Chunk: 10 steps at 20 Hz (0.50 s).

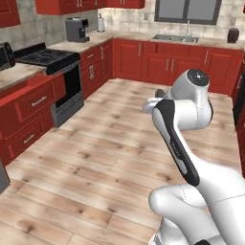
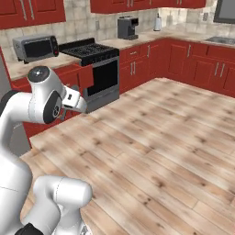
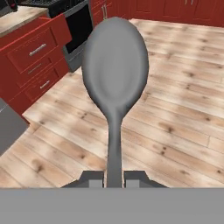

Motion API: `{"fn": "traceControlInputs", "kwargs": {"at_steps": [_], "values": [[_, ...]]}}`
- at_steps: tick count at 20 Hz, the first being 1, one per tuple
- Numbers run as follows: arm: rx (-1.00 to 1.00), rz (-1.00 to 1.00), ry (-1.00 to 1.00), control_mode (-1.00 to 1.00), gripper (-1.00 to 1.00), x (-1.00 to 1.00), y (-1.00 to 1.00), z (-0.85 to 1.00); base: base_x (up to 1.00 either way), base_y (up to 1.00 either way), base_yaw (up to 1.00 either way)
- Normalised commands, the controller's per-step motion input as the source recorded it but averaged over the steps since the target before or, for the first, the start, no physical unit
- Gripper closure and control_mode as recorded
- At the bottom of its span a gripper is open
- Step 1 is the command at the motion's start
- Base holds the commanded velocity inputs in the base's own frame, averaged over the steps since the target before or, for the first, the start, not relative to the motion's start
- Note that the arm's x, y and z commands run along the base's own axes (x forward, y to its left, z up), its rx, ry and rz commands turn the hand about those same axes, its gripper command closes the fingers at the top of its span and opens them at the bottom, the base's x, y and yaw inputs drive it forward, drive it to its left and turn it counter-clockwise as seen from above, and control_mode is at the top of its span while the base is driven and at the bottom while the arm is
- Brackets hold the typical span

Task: Pick up the metallic utensils from the counter and place them in the open drawer. Make sure not to pick up any wooden utensils.

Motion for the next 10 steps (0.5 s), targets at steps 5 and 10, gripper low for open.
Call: {"fn": "traceControlInputs", "kwargs": {"at_steps": [5, 10], "values": [[0.00, 0.00, 0.00, 1.00, 1.00, 0.00, 0.00, 0.00, 0.80, -0.06, -0.02], [0.00, 0.00, 0.00, 1.00, 1.00, 0.00, 0.00, 0.00, 1.00, -0.22, 0.13]]}}
